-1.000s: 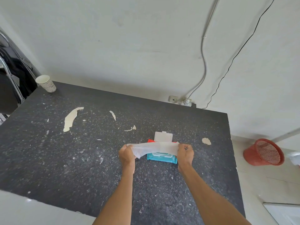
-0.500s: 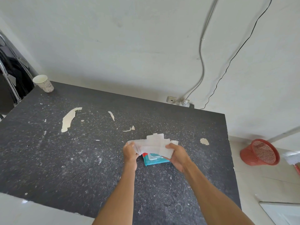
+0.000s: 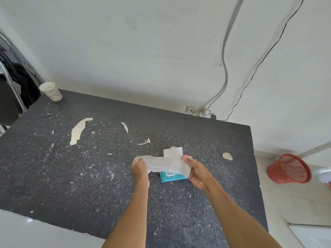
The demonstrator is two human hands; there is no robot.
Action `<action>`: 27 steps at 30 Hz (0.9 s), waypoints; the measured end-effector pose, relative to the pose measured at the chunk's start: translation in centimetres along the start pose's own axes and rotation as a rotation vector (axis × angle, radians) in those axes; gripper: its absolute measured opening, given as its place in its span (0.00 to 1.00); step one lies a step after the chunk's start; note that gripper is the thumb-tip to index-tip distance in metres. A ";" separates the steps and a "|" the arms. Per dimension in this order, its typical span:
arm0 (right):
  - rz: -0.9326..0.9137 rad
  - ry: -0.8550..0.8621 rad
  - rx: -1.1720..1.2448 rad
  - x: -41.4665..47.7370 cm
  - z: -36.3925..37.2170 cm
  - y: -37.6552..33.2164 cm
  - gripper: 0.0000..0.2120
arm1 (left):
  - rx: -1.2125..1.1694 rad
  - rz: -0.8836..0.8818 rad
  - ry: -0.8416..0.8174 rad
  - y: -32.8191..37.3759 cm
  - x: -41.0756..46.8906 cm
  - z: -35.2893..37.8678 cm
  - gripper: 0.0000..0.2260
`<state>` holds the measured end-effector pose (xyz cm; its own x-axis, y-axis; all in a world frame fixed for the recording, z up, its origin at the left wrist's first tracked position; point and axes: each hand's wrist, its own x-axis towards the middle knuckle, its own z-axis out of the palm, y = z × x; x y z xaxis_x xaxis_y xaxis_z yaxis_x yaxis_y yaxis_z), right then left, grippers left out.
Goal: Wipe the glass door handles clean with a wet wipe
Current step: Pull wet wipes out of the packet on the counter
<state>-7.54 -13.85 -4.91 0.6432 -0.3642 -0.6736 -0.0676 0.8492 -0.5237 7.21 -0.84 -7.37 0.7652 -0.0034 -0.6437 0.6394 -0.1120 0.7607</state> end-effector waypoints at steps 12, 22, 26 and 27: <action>-0.134 0.283 -0.214 0.6 -1.4 0.5 0.10 | 0.009 -0.047 0.098 2.0 1.8 -3.3 0.12; -0.439 0.511 -1.225 1.7 0.3 1.9 0.13 | -0.115 -0.102 -0.438 4.8 -2.3 0.1 0.11; -0.527 0.491 -1.389 1.5 0.8 2.1 0.17 | -0.119 -0.125 -0.528 4.8 -3.3 0.9 0.11; -0.523 0.484 -1.406 1.5 0.9 2.2 0.16 | -0.108 -0.137 -0.554 4.8 -3.6 1.1 0.12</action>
<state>-6.09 -12.20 -6.58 0.5448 -0.8086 -0.2222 -0.7285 -0.3251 -0.6030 7.45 -2.48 -1.55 0.5402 -0.5186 -0.6627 0.7561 -0.0466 0.6528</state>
